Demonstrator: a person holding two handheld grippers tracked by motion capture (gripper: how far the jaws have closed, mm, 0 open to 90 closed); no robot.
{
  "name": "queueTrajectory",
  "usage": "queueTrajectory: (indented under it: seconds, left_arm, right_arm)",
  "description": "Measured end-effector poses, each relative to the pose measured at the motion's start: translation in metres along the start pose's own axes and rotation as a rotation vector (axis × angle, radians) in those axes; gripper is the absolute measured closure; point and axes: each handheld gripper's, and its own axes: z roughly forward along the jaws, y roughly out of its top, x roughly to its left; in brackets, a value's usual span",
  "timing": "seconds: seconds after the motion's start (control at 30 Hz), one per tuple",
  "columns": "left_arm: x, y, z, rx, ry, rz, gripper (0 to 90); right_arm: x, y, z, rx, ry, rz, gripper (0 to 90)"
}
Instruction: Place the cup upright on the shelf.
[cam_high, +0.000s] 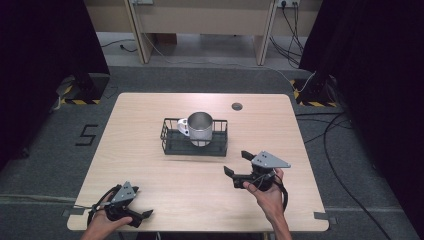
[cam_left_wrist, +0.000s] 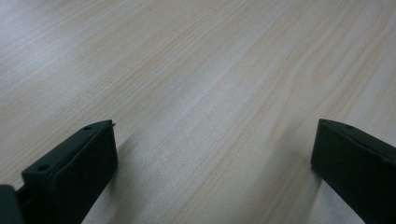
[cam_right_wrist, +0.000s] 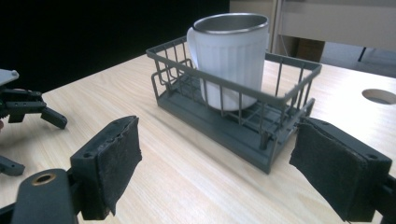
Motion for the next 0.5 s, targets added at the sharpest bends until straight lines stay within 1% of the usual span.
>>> queueTrajectory:
  seconds: [0.1, 0.17, 0.23, 0.3, 0.43, 0.5]
  left_arm:
    - [0.000, 0.000, 0.000, 0.000, 0.000, 0.000, 0.0]
    - [0.000, 0.000, 0.000, 0.000, 0.000, 0.000, 0.0]
    - [0.000, 0.000, 0.000, 0.000, 0.000, 0.000, 0.0]
    - [0.000, 0.000, 0.000, 0.000, 0.000, 0.000, 0.0]
    - [0.000, 0.000, 0.000, 0.000, 0.000, 0.000, 0.0]
    - [0.000, 0.000, 0.000, 0.000, 0.000, 0.000, 0.0]
  right_arm:
    - [0.001, -0.007, -0.003, 0.004, -0.004, 0.004, 15.2]
    - [0.003, -0.012, -0.005, 0.015, -0.014, -0.005, 15.2]
    - [0.005, -0.014, -0.006, 0.018, -0.014, -0.007, 15.2]
    - [0.007, -0.017, -0.007, 0.016, -0.008, -0.005, 15.2]
    - [0.012, -0.021, -0.009, 0.010, -0.018, -0.013, 15.3]
    - [0.014, -0.022, -0.009, 0.004, -0.013, -0.011, 15.4]
